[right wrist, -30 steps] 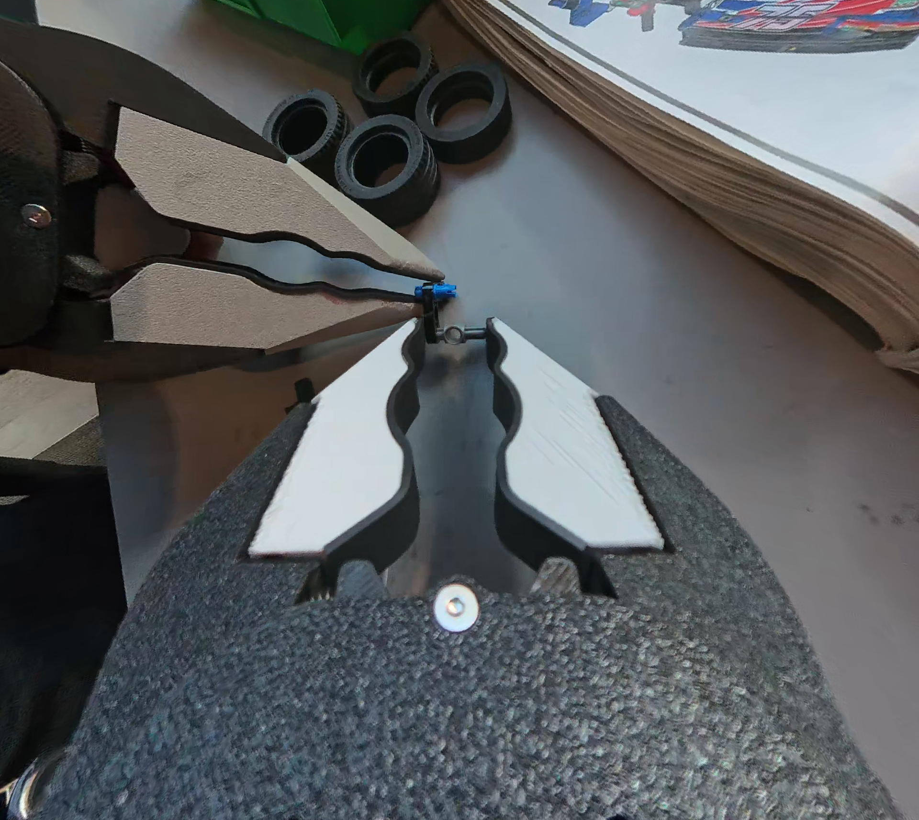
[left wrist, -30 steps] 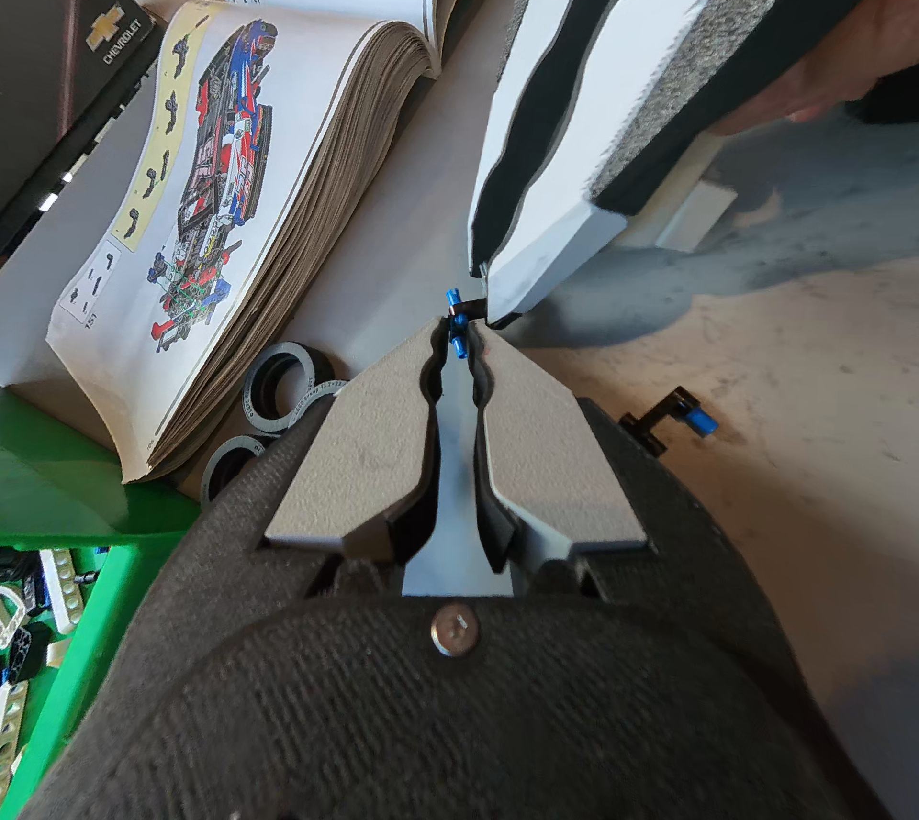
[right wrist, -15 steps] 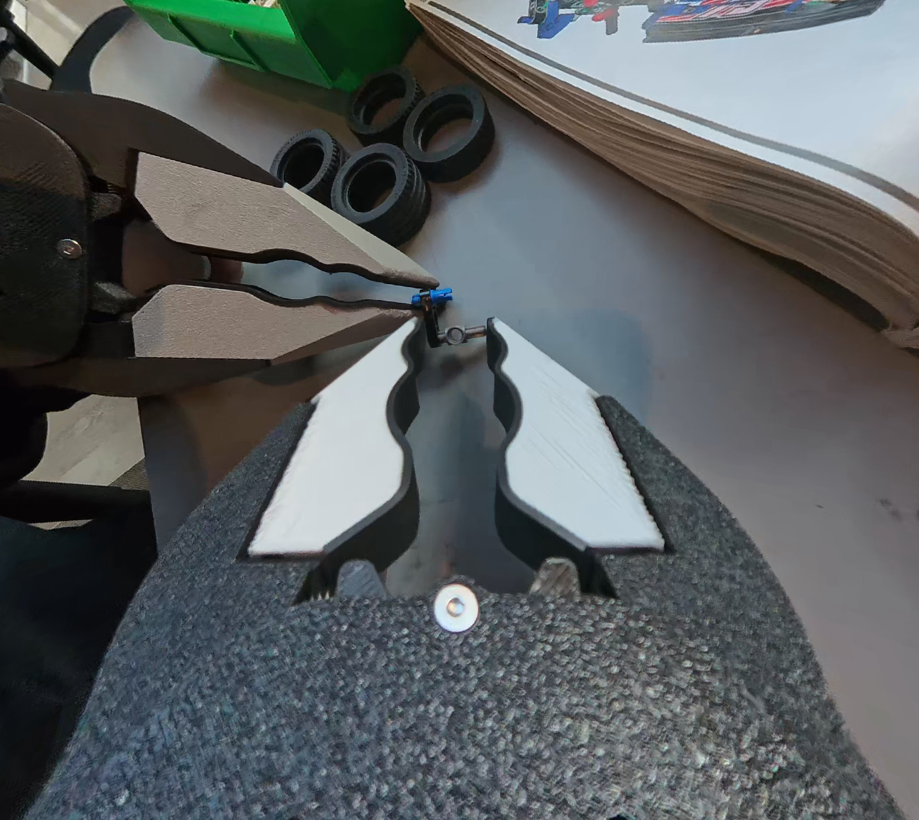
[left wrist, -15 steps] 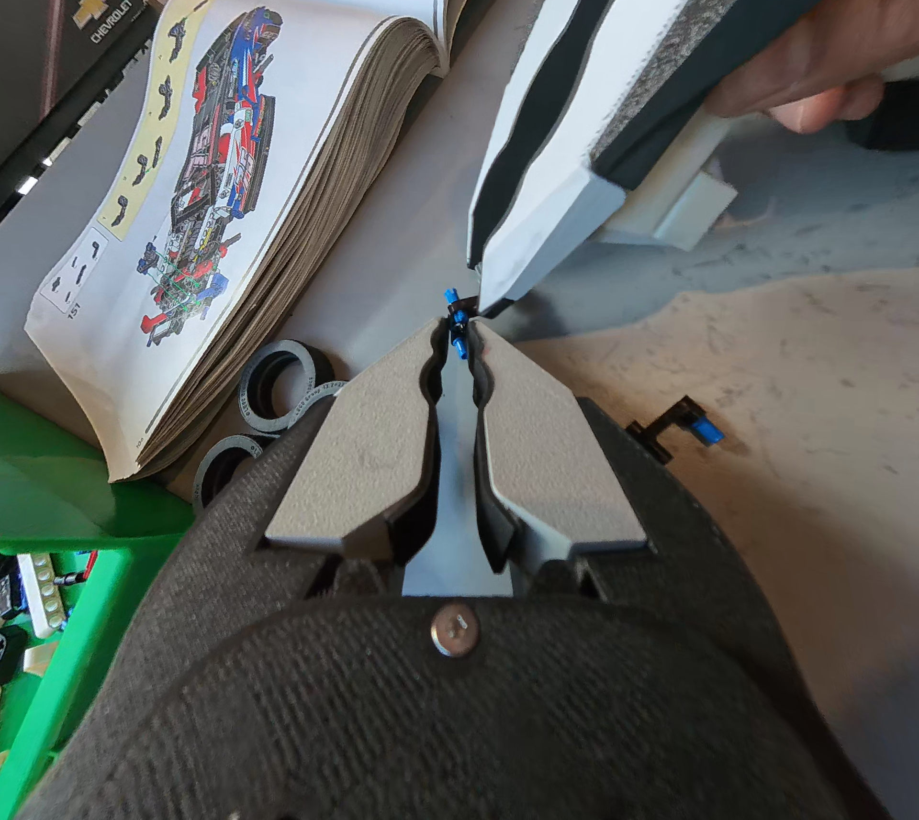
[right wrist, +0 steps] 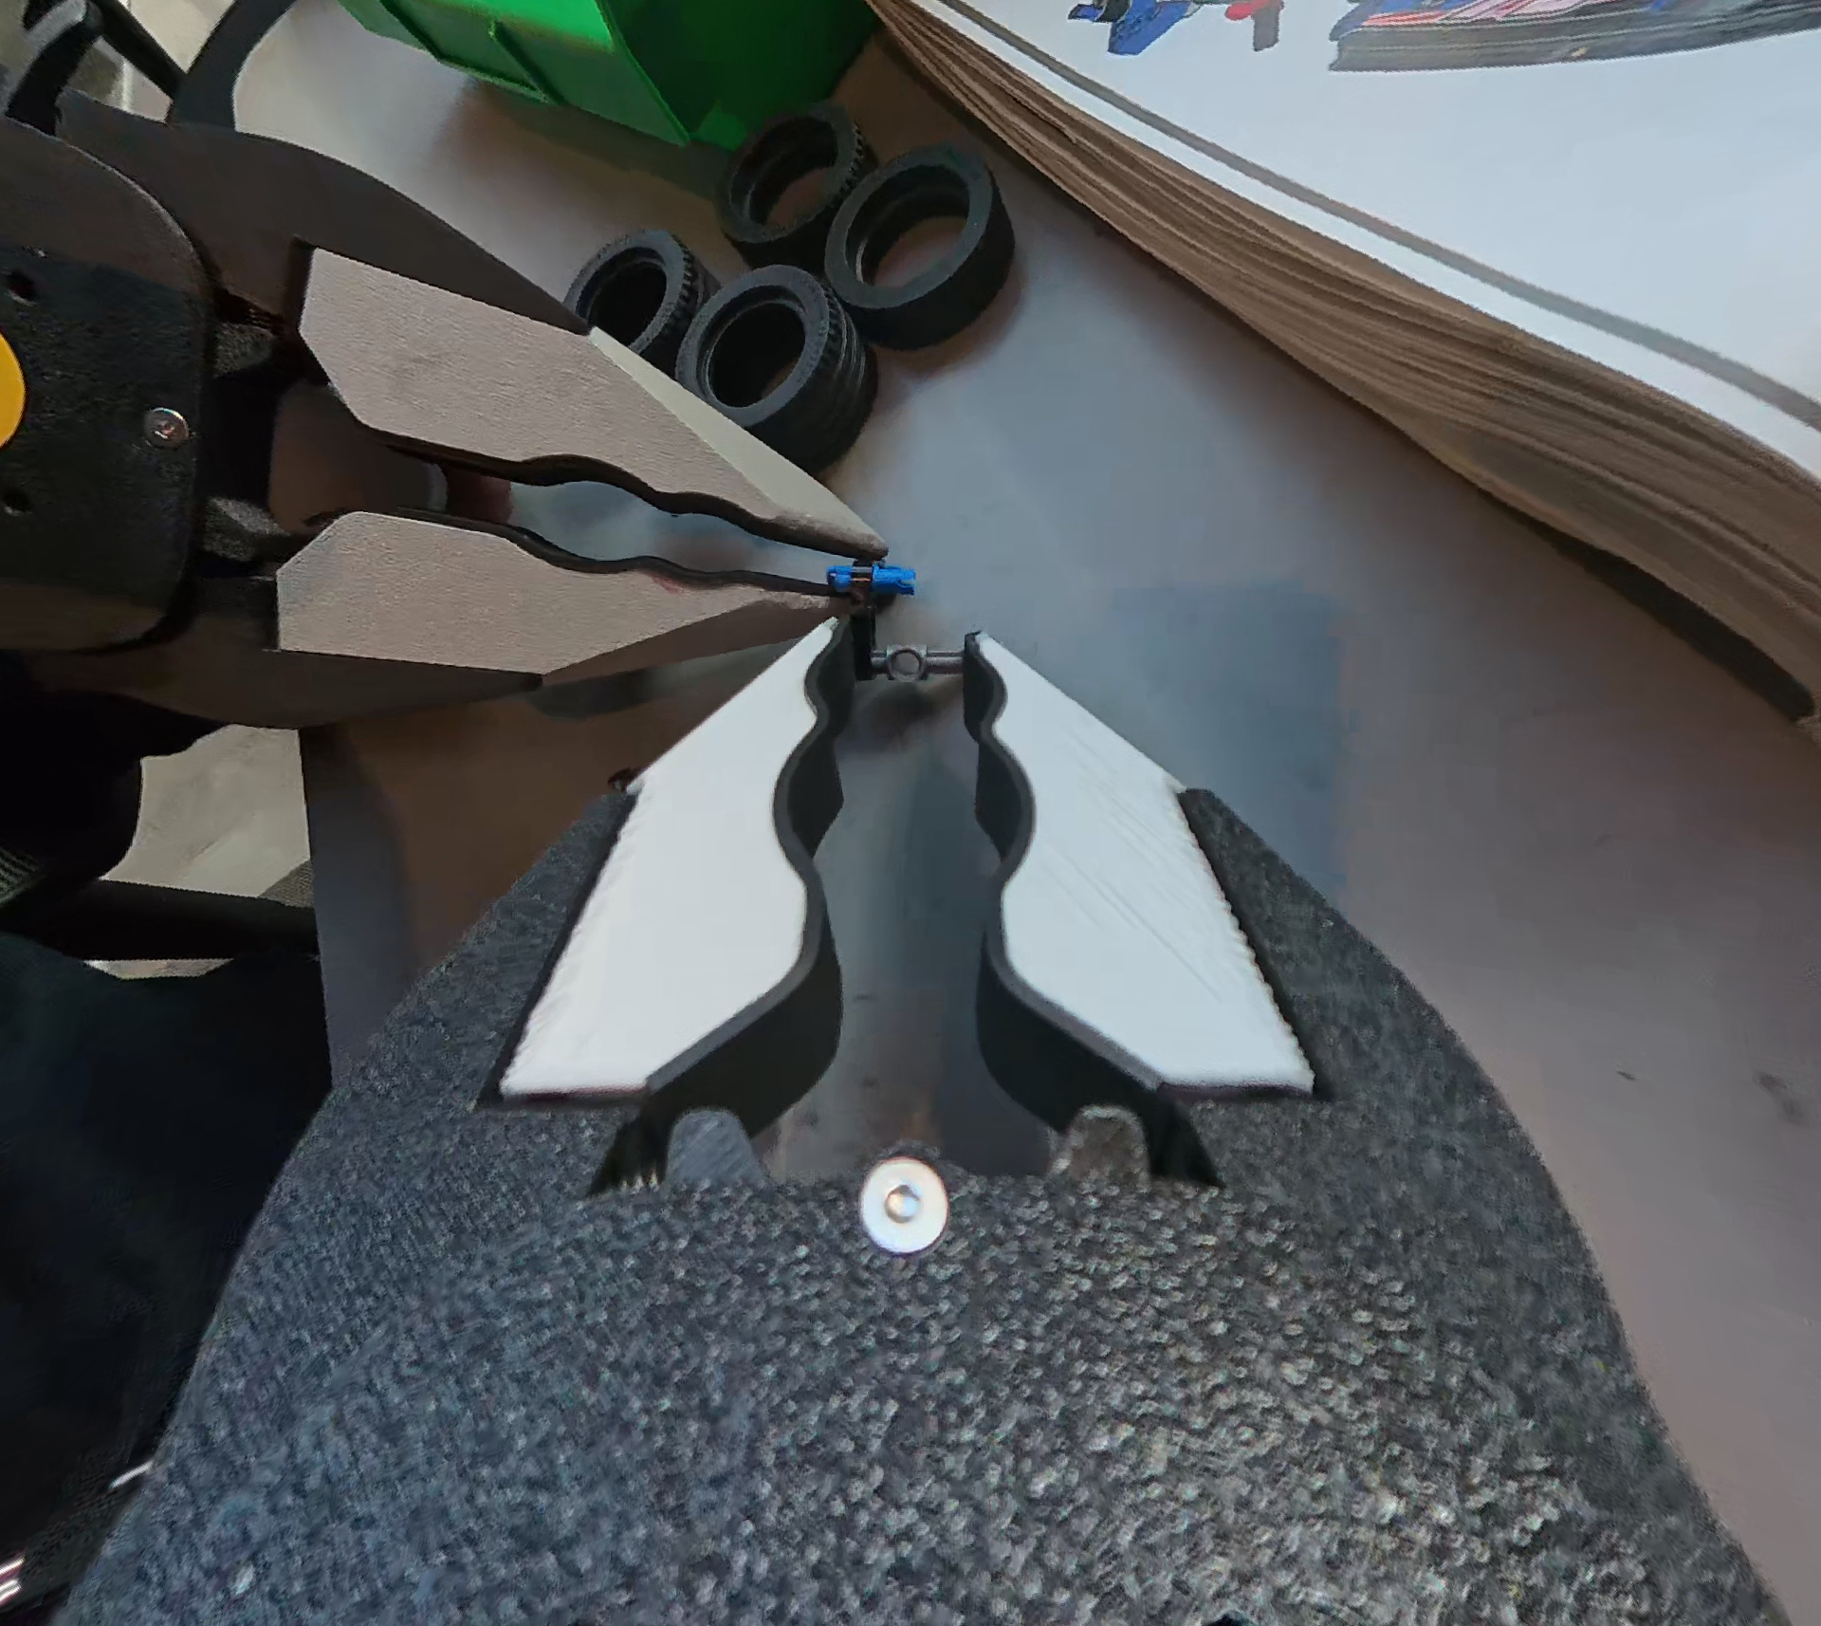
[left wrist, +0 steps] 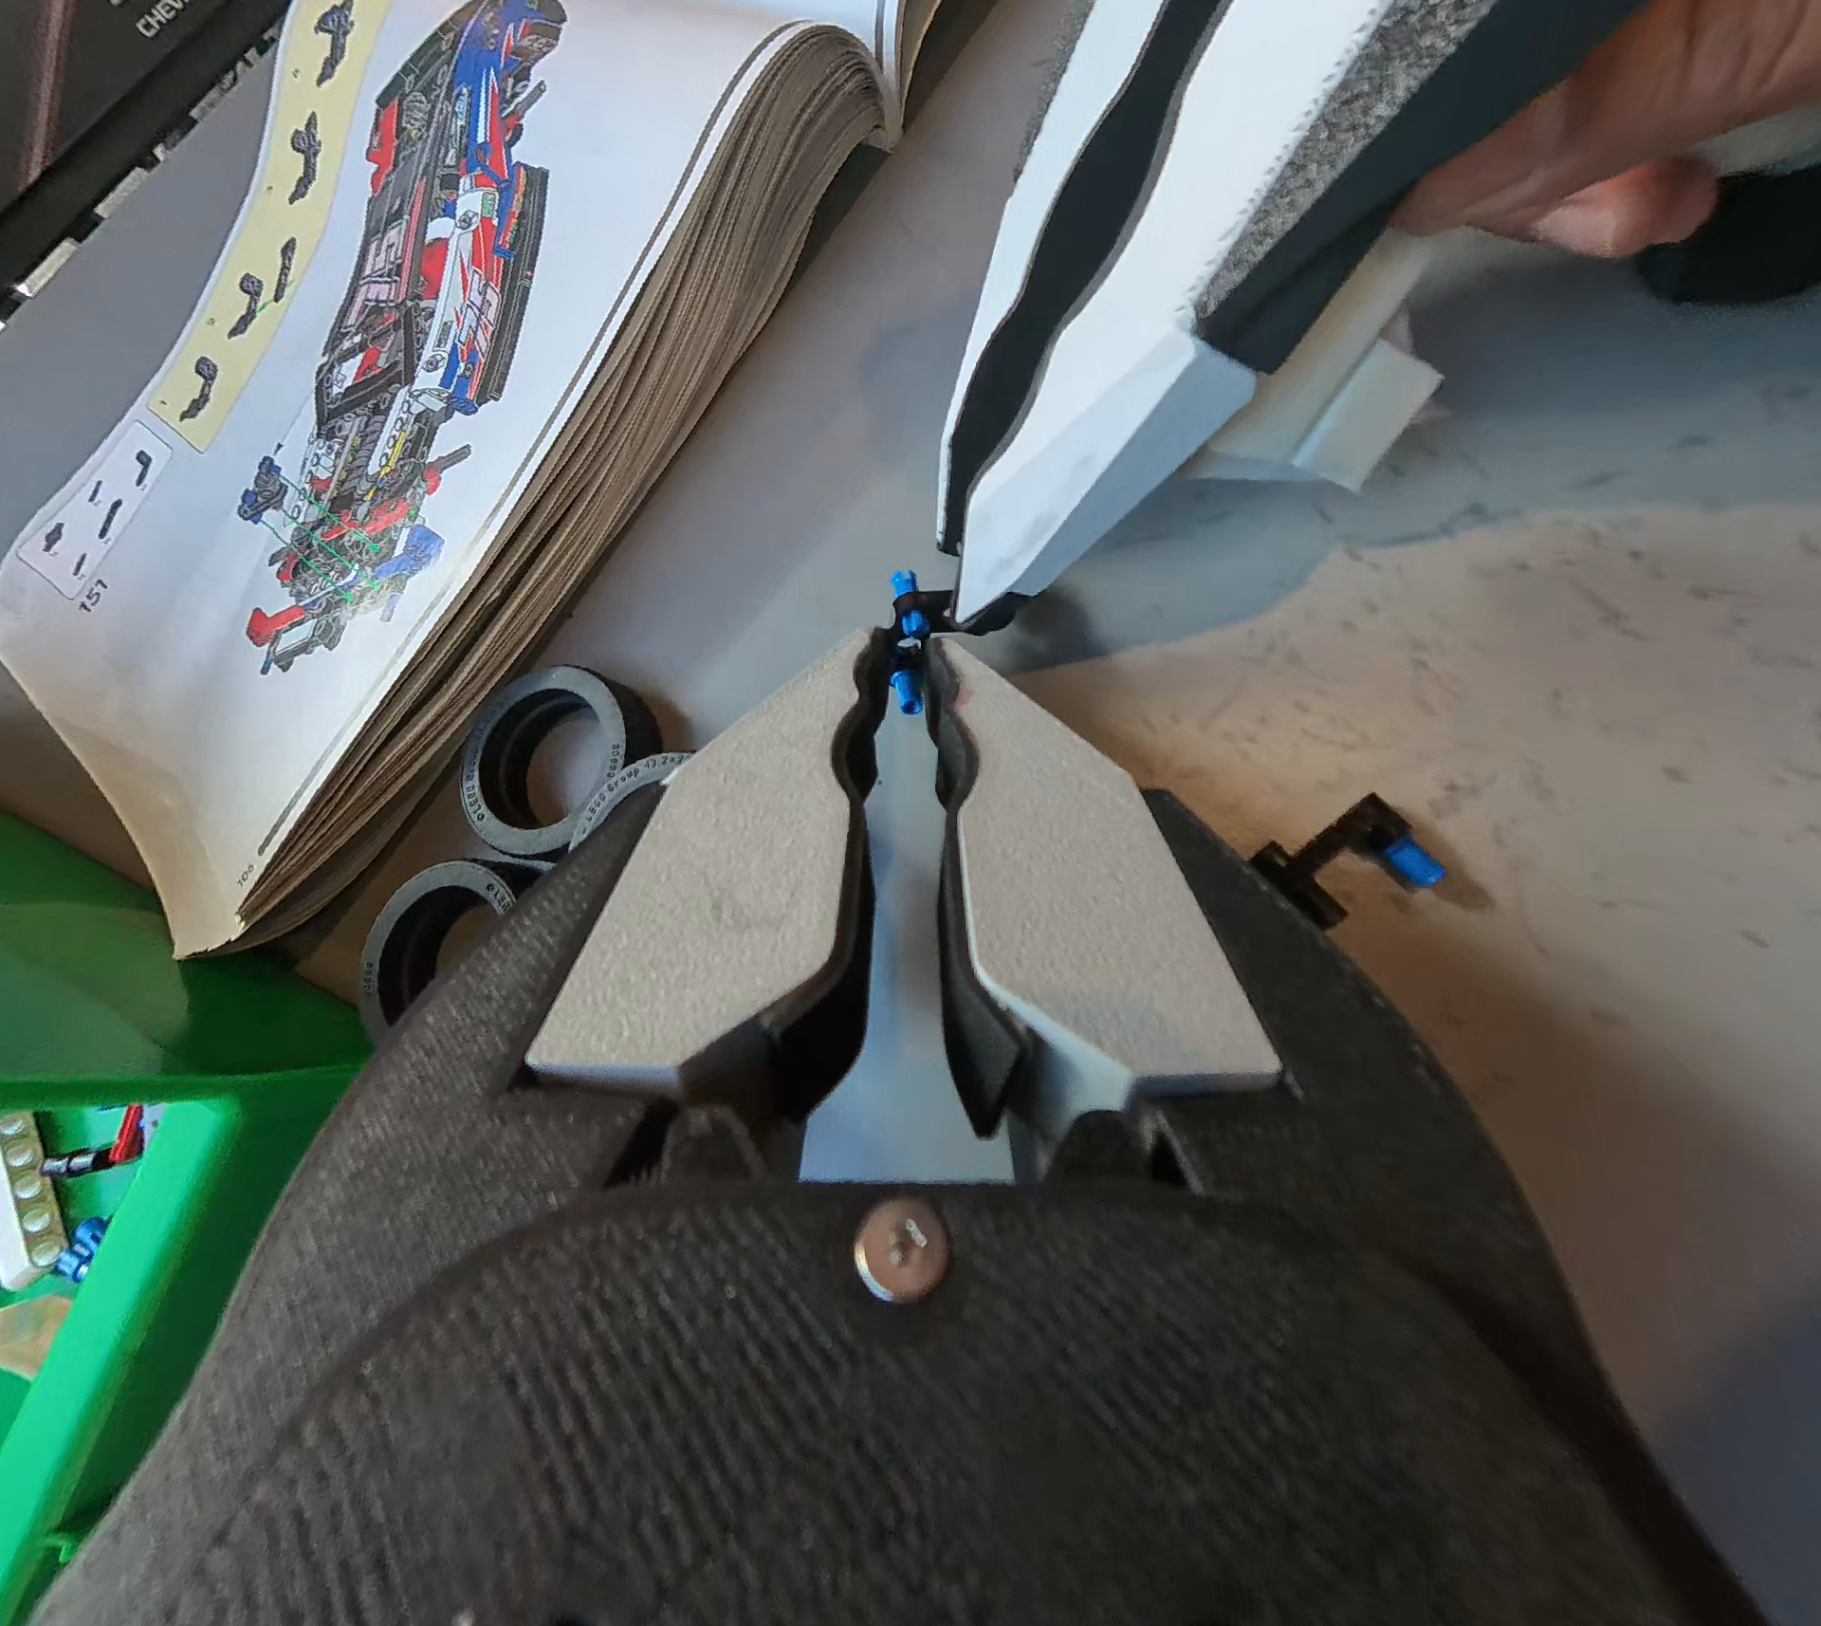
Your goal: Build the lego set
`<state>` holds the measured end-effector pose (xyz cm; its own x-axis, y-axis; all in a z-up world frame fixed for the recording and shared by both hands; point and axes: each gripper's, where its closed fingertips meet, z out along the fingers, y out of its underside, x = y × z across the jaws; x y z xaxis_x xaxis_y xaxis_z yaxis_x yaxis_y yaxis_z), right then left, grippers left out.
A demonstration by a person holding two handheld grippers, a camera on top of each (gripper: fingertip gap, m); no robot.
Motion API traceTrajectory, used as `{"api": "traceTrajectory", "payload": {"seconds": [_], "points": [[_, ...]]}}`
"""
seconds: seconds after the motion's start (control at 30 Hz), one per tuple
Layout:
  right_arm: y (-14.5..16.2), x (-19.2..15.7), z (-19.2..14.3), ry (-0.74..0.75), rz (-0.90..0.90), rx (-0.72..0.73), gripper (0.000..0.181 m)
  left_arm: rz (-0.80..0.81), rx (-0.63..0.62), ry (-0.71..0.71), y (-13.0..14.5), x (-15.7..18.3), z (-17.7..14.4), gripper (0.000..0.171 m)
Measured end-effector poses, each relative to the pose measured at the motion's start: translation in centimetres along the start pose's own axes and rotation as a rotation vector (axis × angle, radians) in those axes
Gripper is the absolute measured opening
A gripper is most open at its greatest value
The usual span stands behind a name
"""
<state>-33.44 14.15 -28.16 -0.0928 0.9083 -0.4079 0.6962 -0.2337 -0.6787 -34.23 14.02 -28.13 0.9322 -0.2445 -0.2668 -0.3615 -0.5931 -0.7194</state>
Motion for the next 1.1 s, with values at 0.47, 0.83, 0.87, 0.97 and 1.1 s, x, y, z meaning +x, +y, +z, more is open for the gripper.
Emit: {"api": "traceTrajectory", "payload": {"seconds": [0.47,0.83,0.87,0.97,1.1], "points": [[-3.0,0.0,-4.0,-0.090,0.056,0.279,0.028,0.006,0.126,-0.018,-1.3,-0.9,-1.1,0.005],[-3.1,-4.4,-7.1,0.119,-0.539,0.394,0.022,-0.504,0.565,0.580,-7.8,2.4,-6.0,0.004],[-3.5,-4.8,-7.6,0.141,-0.573,0.413,0.020,-0.539,0.599,0.614,-8.2,2.4,-6.4,0.004],[-3.4,-5.9,-8.1,0.153,-0.642,0.421,0.008,-0.615,0.620,0.686,-8.6,2.6,-7.0,0.005],[-3.5,-6.4,-8.9,0.154,-0.658,0.473,0.012,-0.751,0.597,0.834,-8.9,3.1,-7.3,0.004]]}}
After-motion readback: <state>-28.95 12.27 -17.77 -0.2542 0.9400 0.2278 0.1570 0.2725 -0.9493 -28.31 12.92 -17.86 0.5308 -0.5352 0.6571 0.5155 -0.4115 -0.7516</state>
